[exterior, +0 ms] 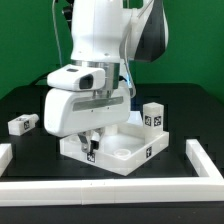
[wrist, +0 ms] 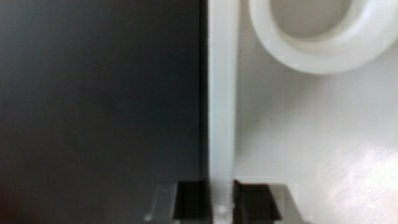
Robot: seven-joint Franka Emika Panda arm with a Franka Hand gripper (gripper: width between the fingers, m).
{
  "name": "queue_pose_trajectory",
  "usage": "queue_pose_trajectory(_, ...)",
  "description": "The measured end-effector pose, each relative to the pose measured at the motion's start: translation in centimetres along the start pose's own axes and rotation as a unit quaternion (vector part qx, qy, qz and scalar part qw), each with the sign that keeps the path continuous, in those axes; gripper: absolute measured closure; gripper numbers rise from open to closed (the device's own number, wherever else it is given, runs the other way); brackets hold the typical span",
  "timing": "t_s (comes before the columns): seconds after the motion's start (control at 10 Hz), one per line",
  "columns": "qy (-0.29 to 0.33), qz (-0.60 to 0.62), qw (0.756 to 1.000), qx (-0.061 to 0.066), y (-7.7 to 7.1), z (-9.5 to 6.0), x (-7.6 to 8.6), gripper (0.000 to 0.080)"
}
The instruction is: Assemble square table
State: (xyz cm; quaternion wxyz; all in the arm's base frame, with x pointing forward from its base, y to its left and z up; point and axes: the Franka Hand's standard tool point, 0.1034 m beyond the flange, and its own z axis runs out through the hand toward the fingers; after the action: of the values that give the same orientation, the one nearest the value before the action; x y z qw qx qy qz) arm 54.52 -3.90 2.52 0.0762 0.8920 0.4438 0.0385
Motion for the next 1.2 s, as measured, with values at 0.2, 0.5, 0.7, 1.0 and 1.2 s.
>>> queue_pose_trajectory(0.2, 0.005, -0.046, 0.999, 0.002, 1.5, 0.2, 1.5, 0.0741)
queue_pose_trajectory(0.5, 0.003, -0.122, 0.993, -0.001, 1.8, 0.3, 1.5, 0.0740)
queue_pose_trajectory(0.7, -0.002, -0.183, 0.983, -0.006, 1.9, 0.2, 1.6, 0.0740)
queue_pose_trajectory(1.0, 0.004, -0.318, 0.948, -0.025, 2.2, 0.1, 7.7, 0.0740)
queue_pose_trajectory(1.2, 0.012, -0.352, 0.935, -0.033, 3.3, -0.7, 10.7, 0.0740)
